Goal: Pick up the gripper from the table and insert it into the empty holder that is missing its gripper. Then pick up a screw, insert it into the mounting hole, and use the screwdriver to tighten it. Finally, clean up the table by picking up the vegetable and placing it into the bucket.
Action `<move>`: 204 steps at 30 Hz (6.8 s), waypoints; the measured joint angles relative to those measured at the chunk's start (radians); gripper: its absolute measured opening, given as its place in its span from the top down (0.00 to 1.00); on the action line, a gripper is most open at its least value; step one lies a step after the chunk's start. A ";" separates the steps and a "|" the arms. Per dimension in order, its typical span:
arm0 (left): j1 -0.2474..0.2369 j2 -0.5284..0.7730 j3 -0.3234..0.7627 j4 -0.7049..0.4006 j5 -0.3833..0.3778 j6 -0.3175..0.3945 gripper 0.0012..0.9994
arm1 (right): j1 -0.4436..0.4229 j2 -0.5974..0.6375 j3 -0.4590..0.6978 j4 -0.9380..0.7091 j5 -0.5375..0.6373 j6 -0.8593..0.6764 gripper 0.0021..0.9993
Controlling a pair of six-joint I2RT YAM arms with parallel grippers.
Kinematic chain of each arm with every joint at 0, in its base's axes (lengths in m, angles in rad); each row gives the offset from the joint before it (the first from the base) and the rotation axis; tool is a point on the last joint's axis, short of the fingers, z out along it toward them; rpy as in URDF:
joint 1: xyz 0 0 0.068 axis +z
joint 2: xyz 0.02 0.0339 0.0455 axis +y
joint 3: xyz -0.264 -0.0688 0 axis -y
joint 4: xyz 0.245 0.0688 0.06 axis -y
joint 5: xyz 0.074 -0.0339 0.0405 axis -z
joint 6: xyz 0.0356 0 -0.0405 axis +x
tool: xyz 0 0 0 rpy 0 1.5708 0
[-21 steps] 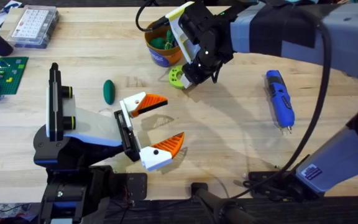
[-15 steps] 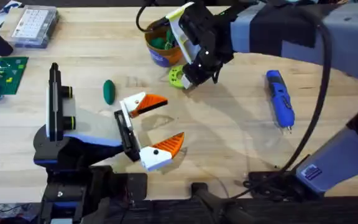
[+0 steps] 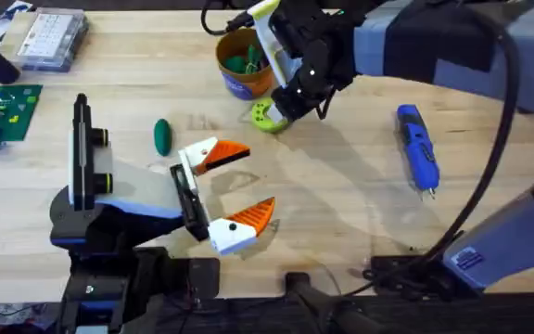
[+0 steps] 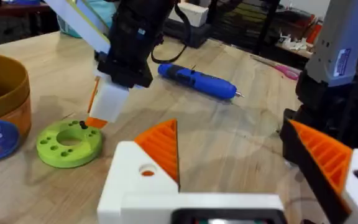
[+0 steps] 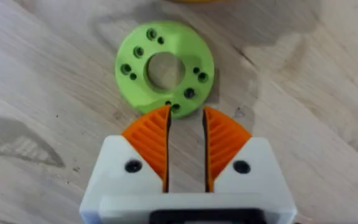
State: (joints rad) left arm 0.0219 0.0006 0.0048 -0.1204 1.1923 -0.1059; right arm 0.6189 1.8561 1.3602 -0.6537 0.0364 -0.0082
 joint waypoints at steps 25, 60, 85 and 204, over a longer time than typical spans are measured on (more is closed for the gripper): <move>0.000 0.000 0.000 0.000 0.000 0.000 0.01 | 0.000 0.030 0.000 0.078 0.000 0.000 0.71; 0.000 0.000 0.000 0.000 0.000 0.000 0.01 | -0.004 0.057 0.000 0.093 0.005 -0.003 0.99; 0.000 0.000 0.000 0.000 0.000 0.000 0.01 | -0.004 -0.170 -0.002 0.058 -0.001 -0.003 1.00; 0.000 0.000 0.000 -0.003 0.000 0.000 0.01 | 0.405 -0.130 0.355 -0.305 -0.158 0.029 1.00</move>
State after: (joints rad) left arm 0.0219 0.0006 0.0051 -0.1230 1.1927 -0.1062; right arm 1.0241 1.7256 1.7149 -0.9588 -0.1215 0.0212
